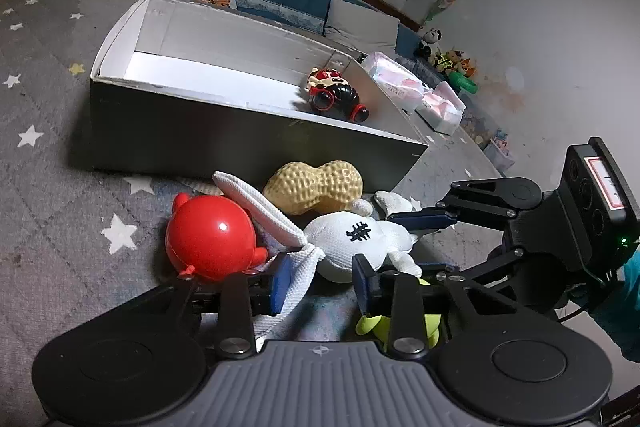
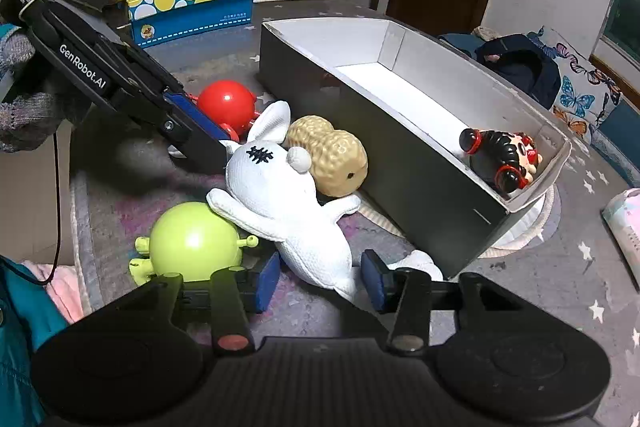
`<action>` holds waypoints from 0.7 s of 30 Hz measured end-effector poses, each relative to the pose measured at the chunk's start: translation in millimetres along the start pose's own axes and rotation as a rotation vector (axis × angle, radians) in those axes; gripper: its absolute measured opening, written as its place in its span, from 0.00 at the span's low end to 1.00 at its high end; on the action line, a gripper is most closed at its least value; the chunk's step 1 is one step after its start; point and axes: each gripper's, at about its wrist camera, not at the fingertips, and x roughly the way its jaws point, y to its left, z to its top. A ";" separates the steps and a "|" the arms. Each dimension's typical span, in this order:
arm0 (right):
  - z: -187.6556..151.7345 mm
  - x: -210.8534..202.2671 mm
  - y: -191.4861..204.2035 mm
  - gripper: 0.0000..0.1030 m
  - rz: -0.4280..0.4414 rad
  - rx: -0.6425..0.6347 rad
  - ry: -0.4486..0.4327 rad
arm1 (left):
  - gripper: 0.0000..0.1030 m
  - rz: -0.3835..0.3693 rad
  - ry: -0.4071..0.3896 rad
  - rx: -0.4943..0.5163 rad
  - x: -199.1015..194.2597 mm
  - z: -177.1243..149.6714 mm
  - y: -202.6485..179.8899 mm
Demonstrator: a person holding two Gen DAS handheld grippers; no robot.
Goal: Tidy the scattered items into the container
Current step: 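Grasp the white bunny plush's head with the right gripper while the left gripper pinches it, then carry the bunny plush with both grippers and lower it into the box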
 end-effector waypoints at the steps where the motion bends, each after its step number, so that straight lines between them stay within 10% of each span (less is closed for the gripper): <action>1: -0.2 0.6 -0.3 0.40 0.004 0.004 -0.002 | 0.32 -0.002 -0.003 -0.007 0.1 0.6 1.0; 21: 14.2 -48.2 -2.2 0.27 -0.087 0.035 -0.122 | 0.11 -0.085 -0.148 0.008 -26.5 26.8 -18.2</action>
